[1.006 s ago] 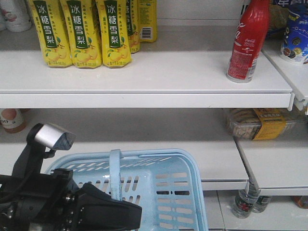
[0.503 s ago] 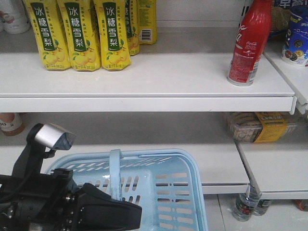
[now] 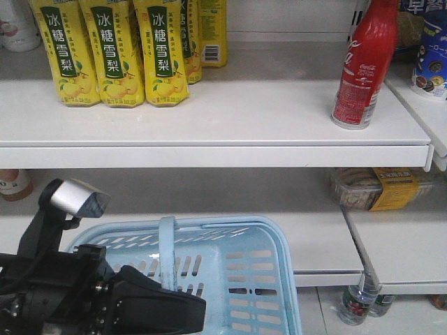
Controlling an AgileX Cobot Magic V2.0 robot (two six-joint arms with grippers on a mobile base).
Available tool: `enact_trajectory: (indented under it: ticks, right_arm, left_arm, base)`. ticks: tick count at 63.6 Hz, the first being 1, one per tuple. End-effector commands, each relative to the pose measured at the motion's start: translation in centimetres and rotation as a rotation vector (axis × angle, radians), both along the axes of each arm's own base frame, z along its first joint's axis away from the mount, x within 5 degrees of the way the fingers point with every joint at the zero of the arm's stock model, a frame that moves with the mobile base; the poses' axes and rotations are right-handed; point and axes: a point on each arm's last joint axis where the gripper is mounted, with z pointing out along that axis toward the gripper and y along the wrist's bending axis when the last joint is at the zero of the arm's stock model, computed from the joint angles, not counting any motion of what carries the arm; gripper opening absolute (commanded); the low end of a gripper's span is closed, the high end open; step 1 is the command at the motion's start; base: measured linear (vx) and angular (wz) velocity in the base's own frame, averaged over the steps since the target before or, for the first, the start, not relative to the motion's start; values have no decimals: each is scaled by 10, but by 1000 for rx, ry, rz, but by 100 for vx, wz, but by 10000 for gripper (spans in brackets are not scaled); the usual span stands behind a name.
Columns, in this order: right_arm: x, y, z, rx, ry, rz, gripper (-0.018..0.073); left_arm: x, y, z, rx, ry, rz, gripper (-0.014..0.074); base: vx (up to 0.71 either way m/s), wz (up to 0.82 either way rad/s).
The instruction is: Place coke in basket with both arms
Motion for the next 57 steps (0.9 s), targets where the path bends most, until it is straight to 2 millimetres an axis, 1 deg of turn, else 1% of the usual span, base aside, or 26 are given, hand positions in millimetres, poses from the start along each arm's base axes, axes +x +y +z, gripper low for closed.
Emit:
enact_trajectory:
  ticks: [1, 57]
  right_arm:
    - [-1, -1, 4, -14, -83, -9, -5]
    - [-1, -1, 4, -14, -83, -9, -5]
  left_arm:
    - [-4, 0, 20, -116, -19, -23, -6]
    - [-4, 0, 20, -116, -19, -23, -6]
  base:
    - [2, 0]
    - [0, 0]
